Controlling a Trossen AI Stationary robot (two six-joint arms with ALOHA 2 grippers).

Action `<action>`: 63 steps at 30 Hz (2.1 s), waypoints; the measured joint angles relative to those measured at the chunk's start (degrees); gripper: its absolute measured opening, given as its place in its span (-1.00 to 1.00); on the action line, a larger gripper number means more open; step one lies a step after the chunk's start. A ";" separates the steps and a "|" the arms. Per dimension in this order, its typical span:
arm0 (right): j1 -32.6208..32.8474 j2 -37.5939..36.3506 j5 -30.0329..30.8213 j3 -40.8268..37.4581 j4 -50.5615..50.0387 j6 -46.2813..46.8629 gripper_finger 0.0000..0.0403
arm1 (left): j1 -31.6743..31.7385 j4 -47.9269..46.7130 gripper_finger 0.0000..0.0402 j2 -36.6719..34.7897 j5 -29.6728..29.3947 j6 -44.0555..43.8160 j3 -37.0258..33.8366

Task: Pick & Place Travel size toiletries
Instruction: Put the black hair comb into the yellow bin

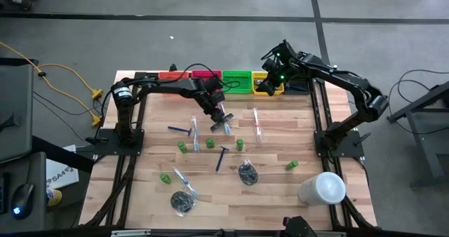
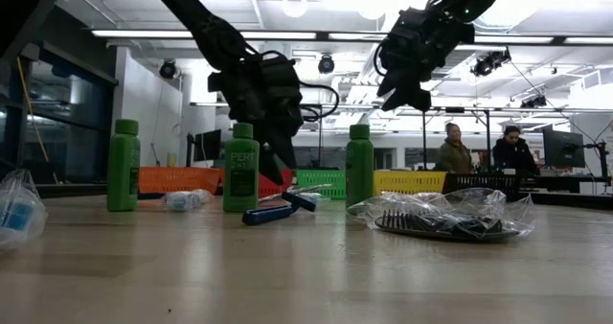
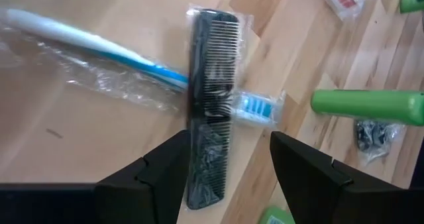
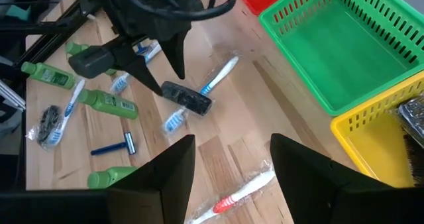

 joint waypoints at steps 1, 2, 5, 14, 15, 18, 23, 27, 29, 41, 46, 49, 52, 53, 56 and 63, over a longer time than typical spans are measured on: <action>0.00 0.00 0.00 0.00 -0.02 -0.19 -0.05 | 0.19 -0.04 0.04 0.00 -0.06 -0.49 0.00; 0.00 0.00 0.00 0.00 -0.08 -0.28 -0.05 | 0.59 -0.04 0.04 0.00 -0.01 -0.77 0.00; 0.00 0.00 0.00 0.00 -0.11 -0.46 -0.05 | 0.92 -0.45 0.04 0.00 1.09 -1.27 -0.04; 0.00 0.00 -0.02 0.00 -0.09 -0.75 -0.05 | 1.11 0.75 0.04 -0.02 3.11 -1.25 -2.62; 0.00 0.00 -0.01 0.00 -0.08 -0.75 -0.05 | 1.13 0.85 0.04 -0.02 2.96 -1.25 -2.62; 0.00 0.02 -0.02 0.00 -0.05 -0.78 -0.05 | 1.13 0.99 0.04 -0.02 2.64 -1.25 -2.62; 0.00 0.02 -0.02 0.00 -0.02 -0.75 -0.05 | 1.15 3.13 0.04 2.26 4.48 -1.27 -2.60; 0.00 0.02 -0.06 0.00 -0.26 -0.62 -0.05 | 1.86 3.89 0.04 4.35 7.73 -1.37 -2.62; 0.00 0.02 -0.07 0.00 -0.36 -0.60 -0.05 | 1.94 3.96 0.04 4.73 9.24 -1.25 -2.62; 0.00 0.02 -0.17 0.00 -0.42 -0.38 -0.05 | 2.28 6.03 0.04 4.76 9.62 -1.04 -2.60; 0.00 0.02 -0.15 -0.02 -0.42 -0.36 -0.05 | 2.23 6.12 0.04 4.79 10.58 -1.25 -2.60; 0.00 0.02 -0.11 -0.01 -0.42 -0.36 -0.05 | 2.23 6.48 0.04 4.97 10.58 -1.27 -2.60; 0.00 0.02 -0.07 0.00 -0.39 -0.34 -0.05 | 2.23 7.00 0.04 6.01 11.20 -1.73 -2.54; 0.00 0.02 -0.01 0.00 -0.42 -0.34 -0.05 | 2.24 7.21 0.04 6.39 11.47 -1.95 -2.52; 0.00 0.02 0.04 -0.02 -0.39 -0.34 -0.05 | 2.31 8.10 0.04 7.34 14.12 -2.78 -2.43; 0.00 0.02 0.04 -0.01 -0.38 -0.32 -0.05 | 2.22 9.45 0.04 7.72 17.16 -2.89 -2.51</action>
